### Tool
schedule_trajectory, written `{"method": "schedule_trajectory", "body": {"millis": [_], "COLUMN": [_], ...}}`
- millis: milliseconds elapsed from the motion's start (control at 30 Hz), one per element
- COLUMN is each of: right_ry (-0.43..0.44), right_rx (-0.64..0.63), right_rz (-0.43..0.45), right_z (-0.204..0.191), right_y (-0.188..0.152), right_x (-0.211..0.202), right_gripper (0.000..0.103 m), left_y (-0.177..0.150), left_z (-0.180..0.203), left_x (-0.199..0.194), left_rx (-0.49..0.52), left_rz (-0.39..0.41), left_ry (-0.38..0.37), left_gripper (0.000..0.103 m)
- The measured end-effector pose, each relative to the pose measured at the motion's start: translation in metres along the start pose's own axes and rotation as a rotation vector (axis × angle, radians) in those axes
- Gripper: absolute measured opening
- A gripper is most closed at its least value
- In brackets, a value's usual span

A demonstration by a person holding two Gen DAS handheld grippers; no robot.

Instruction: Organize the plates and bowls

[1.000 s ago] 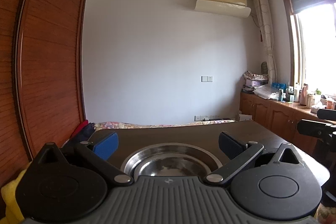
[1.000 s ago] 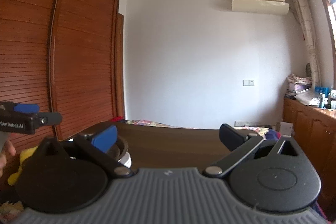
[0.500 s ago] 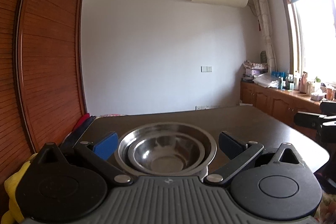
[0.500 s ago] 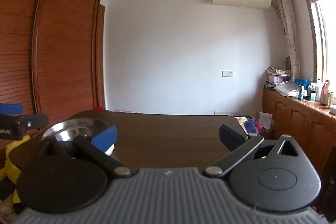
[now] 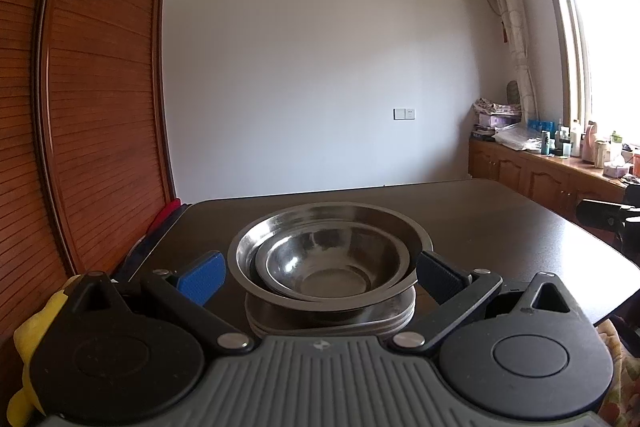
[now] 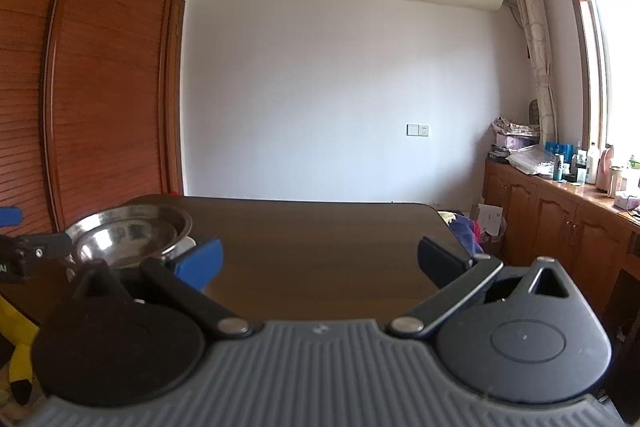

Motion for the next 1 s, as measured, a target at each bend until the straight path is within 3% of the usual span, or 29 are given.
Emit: {"method": "schedule_trajectory", "body": {"millis": [1000], "right_ry": [0.001], "right_rx": [-0.001], "right_rz": [-0.016], "right_z": [0.0052], "right_y": [-0.0025], "right_x": [-0.0004], "right_gripper": [0.103], "left_y": [-0.0030], "left_z": [-0.0037], "left_x": [0.0014], "left_rx": [-0.006], "left_rz": [0.003], "left_ry": [0.004], "left_gripper": [0.103]}}
Point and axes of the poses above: each gripper's, at about its wrist camera, not at the fingertips, and x roughly the way its jaws point, z to its right, y to its top, the point moved 1 cm from there along x, roughly the way its jaws point, and after that the axes turned 4 degrees about -x, right-handed, at the moved point
